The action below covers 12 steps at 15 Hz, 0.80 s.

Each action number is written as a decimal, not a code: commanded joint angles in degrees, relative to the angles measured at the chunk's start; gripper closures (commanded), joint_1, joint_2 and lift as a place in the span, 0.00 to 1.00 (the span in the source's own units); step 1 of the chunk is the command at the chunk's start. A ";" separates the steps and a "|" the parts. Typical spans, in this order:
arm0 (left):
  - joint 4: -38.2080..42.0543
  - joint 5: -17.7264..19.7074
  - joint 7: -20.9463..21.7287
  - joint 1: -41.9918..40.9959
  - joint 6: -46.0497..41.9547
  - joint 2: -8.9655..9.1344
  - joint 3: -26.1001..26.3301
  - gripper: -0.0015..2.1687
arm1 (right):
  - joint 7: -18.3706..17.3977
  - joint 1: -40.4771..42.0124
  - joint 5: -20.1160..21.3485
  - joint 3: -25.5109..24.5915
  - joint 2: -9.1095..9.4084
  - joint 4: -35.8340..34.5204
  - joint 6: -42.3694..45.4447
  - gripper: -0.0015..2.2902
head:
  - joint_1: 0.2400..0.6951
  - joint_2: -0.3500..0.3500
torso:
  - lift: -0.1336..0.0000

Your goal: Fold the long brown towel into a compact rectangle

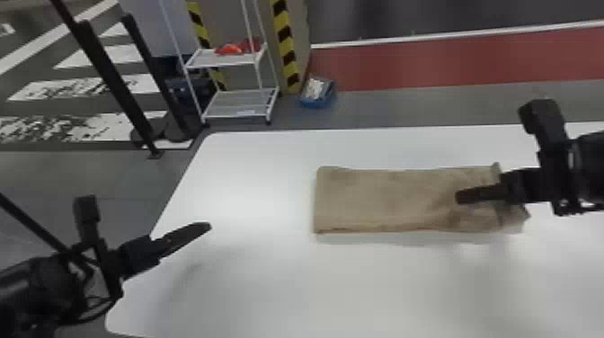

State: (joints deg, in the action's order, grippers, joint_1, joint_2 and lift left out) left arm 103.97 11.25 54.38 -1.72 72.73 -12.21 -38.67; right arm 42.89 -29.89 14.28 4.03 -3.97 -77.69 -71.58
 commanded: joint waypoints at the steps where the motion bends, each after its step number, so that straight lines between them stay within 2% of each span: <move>1: 0.53 0.00 0.02 -0.30 0.00 0.08 -0.09 0.04 | 0.00 -0.16 0.31 0.54 0.10 0.61 0.60 0.22 | 1.00 0.85 | 0.07; 5: 0.62 0.00 0.20 -0.39 0.00 0.08 -0.17 0.04 | 0.09 -0.25 0.84 0.72 0.10 1.23 1.13 0.26 | 1.00 0.85 | 0.07; 10: 0.62 0.00 0.11 -0.39 0.00 0.08 -0.09 0.04 | 0.79 -0.25 0.84 0.28 0.01 0.79 0.96 0.50 | 1.00 0.85 | 0.07; 12: 0.62 -0.18 0.11 -0.39 0.00 -0.01 0.00 0.04 | 0.79 0.10 0.66 -0.08 -0.08 0.44 0.78 0.51 | 1.00 0.85 | 0.07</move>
State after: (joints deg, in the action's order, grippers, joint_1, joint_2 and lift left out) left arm 104.62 11.23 54.49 -2.11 72.73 -12.15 -38.73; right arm 43.69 -30.08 15.10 4.26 -3.96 -76.98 -70.63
